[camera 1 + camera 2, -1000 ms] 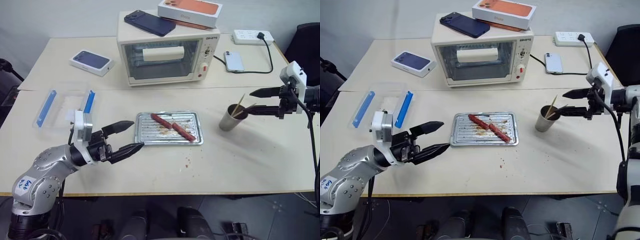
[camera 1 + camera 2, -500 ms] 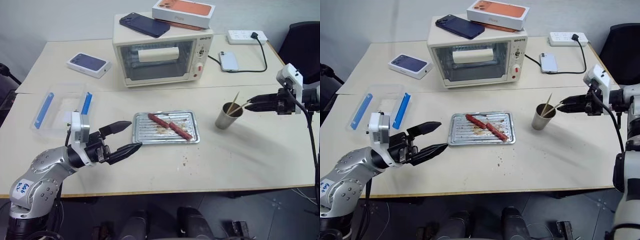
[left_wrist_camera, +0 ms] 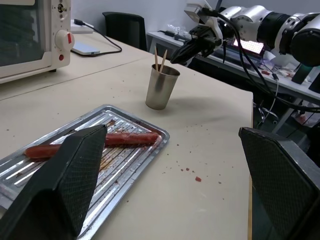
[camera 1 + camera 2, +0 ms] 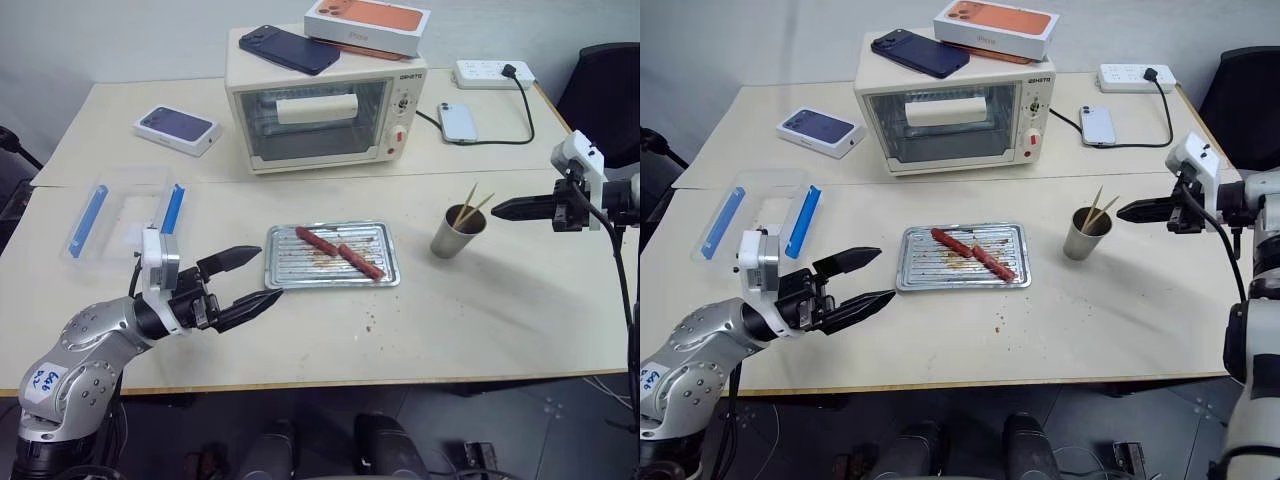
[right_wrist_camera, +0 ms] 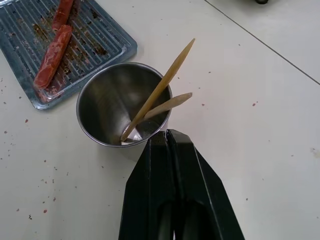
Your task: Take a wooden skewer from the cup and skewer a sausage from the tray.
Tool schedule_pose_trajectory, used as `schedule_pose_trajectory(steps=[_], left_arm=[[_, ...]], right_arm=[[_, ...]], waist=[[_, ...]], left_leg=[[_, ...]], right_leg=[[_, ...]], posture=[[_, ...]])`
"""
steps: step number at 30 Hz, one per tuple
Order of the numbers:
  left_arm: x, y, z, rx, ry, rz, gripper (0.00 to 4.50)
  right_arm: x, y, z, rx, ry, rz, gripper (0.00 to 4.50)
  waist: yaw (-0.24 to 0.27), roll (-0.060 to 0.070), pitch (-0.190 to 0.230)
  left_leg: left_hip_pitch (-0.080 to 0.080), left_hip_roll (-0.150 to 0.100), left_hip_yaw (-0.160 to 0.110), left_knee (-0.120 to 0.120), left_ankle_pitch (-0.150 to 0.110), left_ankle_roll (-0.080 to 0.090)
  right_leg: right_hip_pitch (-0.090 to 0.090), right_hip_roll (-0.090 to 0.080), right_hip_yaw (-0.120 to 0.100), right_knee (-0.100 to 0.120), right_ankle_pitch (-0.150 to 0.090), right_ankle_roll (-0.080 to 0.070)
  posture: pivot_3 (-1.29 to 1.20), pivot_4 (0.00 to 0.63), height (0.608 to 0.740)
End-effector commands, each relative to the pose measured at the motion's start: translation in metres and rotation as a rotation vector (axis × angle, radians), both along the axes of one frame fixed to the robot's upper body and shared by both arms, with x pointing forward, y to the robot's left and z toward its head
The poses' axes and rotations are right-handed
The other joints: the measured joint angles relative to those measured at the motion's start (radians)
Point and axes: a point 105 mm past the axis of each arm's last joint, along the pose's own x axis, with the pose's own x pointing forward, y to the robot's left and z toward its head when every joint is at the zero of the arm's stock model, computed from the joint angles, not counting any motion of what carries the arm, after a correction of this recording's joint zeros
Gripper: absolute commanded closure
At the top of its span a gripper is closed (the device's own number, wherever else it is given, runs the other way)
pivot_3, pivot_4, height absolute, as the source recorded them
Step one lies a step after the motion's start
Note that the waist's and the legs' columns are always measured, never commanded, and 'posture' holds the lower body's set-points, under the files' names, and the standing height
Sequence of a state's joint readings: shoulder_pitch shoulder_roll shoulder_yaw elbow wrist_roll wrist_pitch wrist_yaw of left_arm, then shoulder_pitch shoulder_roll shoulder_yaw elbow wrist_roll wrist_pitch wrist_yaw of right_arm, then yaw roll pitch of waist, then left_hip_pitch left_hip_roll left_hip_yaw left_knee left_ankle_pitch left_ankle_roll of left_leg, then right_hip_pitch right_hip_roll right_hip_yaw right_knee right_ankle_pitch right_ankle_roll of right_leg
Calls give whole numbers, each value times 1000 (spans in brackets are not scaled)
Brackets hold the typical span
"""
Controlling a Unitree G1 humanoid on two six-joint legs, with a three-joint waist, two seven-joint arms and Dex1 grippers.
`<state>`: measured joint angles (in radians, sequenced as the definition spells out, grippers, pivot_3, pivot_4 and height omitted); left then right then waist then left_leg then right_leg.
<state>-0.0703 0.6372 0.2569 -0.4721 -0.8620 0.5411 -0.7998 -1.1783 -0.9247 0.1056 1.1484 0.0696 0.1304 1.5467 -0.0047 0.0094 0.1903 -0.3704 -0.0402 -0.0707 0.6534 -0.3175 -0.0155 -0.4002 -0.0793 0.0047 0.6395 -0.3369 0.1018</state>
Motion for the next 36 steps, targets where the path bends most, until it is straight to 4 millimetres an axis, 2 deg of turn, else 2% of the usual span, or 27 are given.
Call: schedule_pose_trajectory(steps=[1, 6, 7, 14, 19, 22, 27, 28, 32, 36], left_arm=[[-4, 2, 8, 5, -57, 6, 0], [-3, 3, 7, 8, -62, 9, 0], [-3, 3, 7, 8, -63, 10, 0], [-3, 3, 8, 9, -74, 15, 0], [-4, 3, 7, 9, -76, 23, 0], [-4, 3, 6, 7, -76, 27, 0], [-4, 4, 5, 4, -79, 33, 0], [-4, 4, 6, 4, -80, 34, 0], [-4, 3, 6, 3, -81, 33, 0], [-3, 3, 5, -1, -81, 32, 0]], right_arm=[[-1, 6, 14, 19, -36, 53, 3902], [3, 11, 17, -5, -95, 75, 2782], [4, 12, 16, -7, -91, 80, 2430], [8, 23, 14, -19, -94, 116, 2430], [9, 27, 20, -8, -113, 127, 2430], [10, 28, 21, -4, -113, 129, 2991], [10, 27, 22, -6, -120, 121, 4324], [10, 27, 23, -9, -120, 121, 4475], [9, 26, 24, -19, -115, 131, 4475], [6, 25, 35, -11, -122, 135, 4475]], waist=[[0, 0, 0], [-1, 0, 0], [-1, 0, 0], [-2, 0, 0], [-1, 0, 0], [-1, 0, 0], [-1, 0, 0], [-2, 0, 0], [-2, 0, 0], [-2, 0, 0]], left_leg=[[0, 0, 0, 0, 0, 0], [0, 0, 1, 0, 0, 0], [0, 0, 1, 0, 0, 0], [-1, 0, 2, 1, 0, 0], [-2, 0, 2, 1, 0, 0], [-2, 0, 3, 1, 0, 0], [-2, 0, 3, 1, 0, 0], [-2, 0, 3, 1, 0, 0], [-2, 0, 4, 2, 0, 0], [-3, 0, 4, 2, 0, 0]], right_leg=[[0, 0, 0, 0, 0, 0], [-1, 0, 1, 1, 0, 0], [-2, 0, 1, 2, 0, 0], [-3, 0, 1, 3, 0, 0], [-5, 0, 2, 5, 0, 0], [-6, 0, 2, 5, 0, 0], [-6, 0, 3, 6, 0, 0], [-7, 0, 3, 6, 0, 0], [-7, 0, 3, 7, 0, 0], [-8, 0, 3, 7, 0, 0]], posture=[[0, 150, 740], [0, 150, 740], [0, 150, 740], [0, 150, 740], [0, 150, 740], [0, 150, 740], [0, 150, 740], [0, 150, 740], [0, 150, 740], [0, 150, 740]])
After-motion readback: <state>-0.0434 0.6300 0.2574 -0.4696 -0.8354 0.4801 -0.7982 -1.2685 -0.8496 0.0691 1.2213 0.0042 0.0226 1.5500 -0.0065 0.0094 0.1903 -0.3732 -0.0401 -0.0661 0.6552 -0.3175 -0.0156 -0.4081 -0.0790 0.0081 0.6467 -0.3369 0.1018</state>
